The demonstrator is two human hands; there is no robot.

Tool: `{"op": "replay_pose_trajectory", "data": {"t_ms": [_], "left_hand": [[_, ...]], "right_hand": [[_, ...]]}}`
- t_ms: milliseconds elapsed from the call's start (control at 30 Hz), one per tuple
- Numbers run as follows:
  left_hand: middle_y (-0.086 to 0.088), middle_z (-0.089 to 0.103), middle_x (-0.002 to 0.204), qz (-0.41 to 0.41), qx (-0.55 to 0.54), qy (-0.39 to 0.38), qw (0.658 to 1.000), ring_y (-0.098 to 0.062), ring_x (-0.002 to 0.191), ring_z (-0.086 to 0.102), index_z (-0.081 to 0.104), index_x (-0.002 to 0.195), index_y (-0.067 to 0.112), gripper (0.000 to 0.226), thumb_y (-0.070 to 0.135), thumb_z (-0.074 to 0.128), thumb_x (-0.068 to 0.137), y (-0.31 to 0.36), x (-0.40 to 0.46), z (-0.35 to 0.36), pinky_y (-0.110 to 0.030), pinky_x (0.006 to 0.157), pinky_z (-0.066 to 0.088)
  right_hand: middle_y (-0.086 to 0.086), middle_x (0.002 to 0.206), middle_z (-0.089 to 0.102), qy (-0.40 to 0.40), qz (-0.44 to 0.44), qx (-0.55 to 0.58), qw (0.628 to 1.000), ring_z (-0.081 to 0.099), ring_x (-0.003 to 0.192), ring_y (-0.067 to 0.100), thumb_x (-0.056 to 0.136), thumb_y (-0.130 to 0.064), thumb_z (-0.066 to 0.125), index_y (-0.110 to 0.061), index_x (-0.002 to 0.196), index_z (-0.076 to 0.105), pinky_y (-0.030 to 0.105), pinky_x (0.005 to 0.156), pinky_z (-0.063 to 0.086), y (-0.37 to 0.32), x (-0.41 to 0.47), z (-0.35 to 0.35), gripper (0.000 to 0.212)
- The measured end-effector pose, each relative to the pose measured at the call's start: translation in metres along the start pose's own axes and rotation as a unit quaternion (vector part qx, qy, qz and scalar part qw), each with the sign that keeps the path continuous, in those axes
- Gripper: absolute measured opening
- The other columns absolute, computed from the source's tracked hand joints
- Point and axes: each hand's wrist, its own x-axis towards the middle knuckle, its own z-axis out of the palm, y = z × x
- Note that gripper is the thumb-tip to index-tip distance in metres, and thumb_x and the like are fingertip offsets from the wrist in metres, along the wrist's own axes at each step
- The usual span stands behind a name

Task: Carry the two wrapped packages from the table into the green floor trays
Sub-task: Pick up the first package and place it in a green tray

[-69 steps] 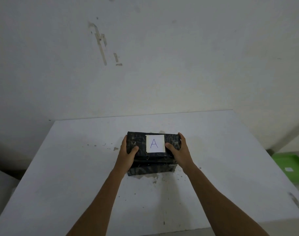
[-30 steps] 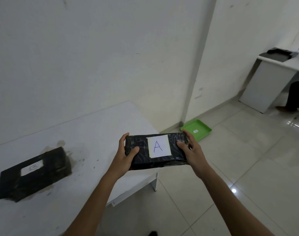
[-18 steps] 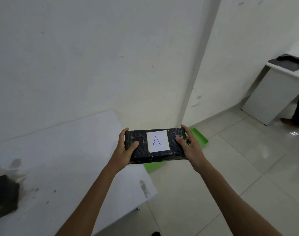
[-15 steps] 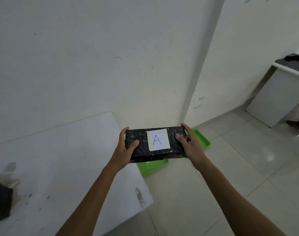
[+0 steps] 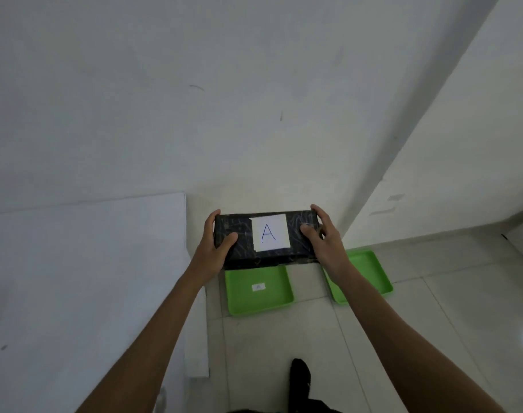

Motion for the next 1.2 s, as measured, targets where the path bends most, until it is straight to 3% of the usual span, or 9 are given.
{"op": "replay_pose_trajectory", "data": {"t_ms": [100,200,300,433,533,600,800,1067,1200], "left_hand": [[0.023,0.052,0.127,-0.009,0.001,0.045,0.999,0.016,0.105,0.057,0.021,0.148,0.040,0.065,0.039,0.057,0.094,0.002,0.021,0.026,-0.009,0.080,0.050],[0.024,0.053,0.123,-0.025,-0.015,0.068,0.997,0.020,0.099,0.058,0.021,0.150,0.037,0.066,0.035,0.058,0.095,0.002,0.041,0.043,-0.005,0.073,0.050],[0.023,0.056,0.120,-0.037,-0.001,0.086,0.996,0.020,0.097,0.058,0.021,0.151,0.035,0.067,0.032,0.059,0.095,-0.006,0.061,0.053,-0.004,0.072,0.049],[0.016,0.058,0.124,-0.076,0.000,0.084,0.993,0.009,0.104,0.061,0.023,0.152,0.034,0.073,0.040,0.063,0.091,-0.041,0.090,0.057,-0.005,0.074,0.050],[0.016,0.059,0.122,-0.093,0.007,0.066,0.993,0.008,0.104,0.062,0.031,0.149,0.035,0.073,0.048,0.064,0.085,-0.083,0.115,0.057,-0.009,0.077,0.053],[0.017,0.062,0.118,-0.104,0.029,0.064,0.992,0.013,0.096,0.063,0.036,0.146,0.035,0.071,0.051,0.065,0.083,-0.122,0.133,0.060,-0.010,0.078,0.055],[0.016,0.063,0.095,-0.143,0.133,0.133,0.972,-0.002,0.079,0.061,0.042,0.143,0.036,0.066,0.058,0.063,0.084,-0.298,0.184,0.083,-0.013,0.062,0.048],[0.001,0.053,0.135,-0.212,0.119,0.083,0.966,-0.015,0.115,0.055,0.030,0.152,0.025,0.076,0.042,0.067,0.088,-0.554,0.243,0.129,-0.013,0.075,0.043],[-0.002,0.048,0.136,-0.239,0.145,0.060,0.958,-0.024,0.124,0.052,0.025,0.154,0.026,0.081,0.044,0.067,0.087,-0.653,0.260,0.142,-0.018,0.084,0.042]], "right_hand": [[-0.002,0.102,0.064,-0.026,-0.009,-0.028,0.999,0.069,0.087,-0.001,0.099,-0.029,0.064,-0.033,0.150,0.044,0.017,0.069,0.059,0.000,0.040,-0.019,0.055],[-0.006,0.104,0.063,-0.046,-0.006,-0.041,0.998,0.067,0.085,-0.009,0.099,-0.029,0.063,-0.033,0.151,0.043,0.015,0.071,0.057,0.003,0.069,-0.032,0.055],[-0.003,0.113,0.064,-0.057,0.009,-0.034,0.998,0.066,0.100,0.006,0.100,-0.027,0.062,-0.034,0.151,0.041,0.017,0.077,0.059,0.018,0.092,-0.037,0.055],[0.012,0.133,0.061,-0.068,0.053,-0.037,0.996,0.061,0.116,0.020,0.101,-0.018,0.057,-0.032,0.156,0.033,0.045,0.105,0.054,0.060,0.121,-0.030,0.062],[0.008,0.138,0.050,-0.052,0.085,-0.084,0.991,0.055,0.124,0.027,0.097,-0.023,0.058,-0.042,0.158,0.029,0.050,0.111,0.047,0.106,0.145,-0.017,0.070],[0.012,0.132,0.047,-0.047,0.100,-0.102,0.989,0.055,0.120,0.032,0.096,-0.023,0.059,-0.044,0.157,0.028,0.053,0.107,0.049,0.144,0.163,-0.006,0.072],[0.017,0.149,0.047,-0.060,0.125,-0.110,0.984,0.049,0.137,0.031,0.099,-0.013,0.061,-0.023,0.161,0.028,0.054,0.112,0.046,0.314,0.219,0.037,0.071],[0.017,0.150,0.048,-0.065,0.175,-0.146,0.971,0.052,0.136,0.034,0.100,-0.010,0.059,-0.012,0.160,0.028,0.047,0.110,0.050,0.565,0.271,0.082,0.068],[0.018,0.154,0.046,-0.070,0.196,-0.178,0.962,0.048,0.140,0.035,0.099,-0.010,0.060,-0.011,0.161,0.024,0.049,0.114,0.045,0.662,0.288,0.097,0.071]]}}
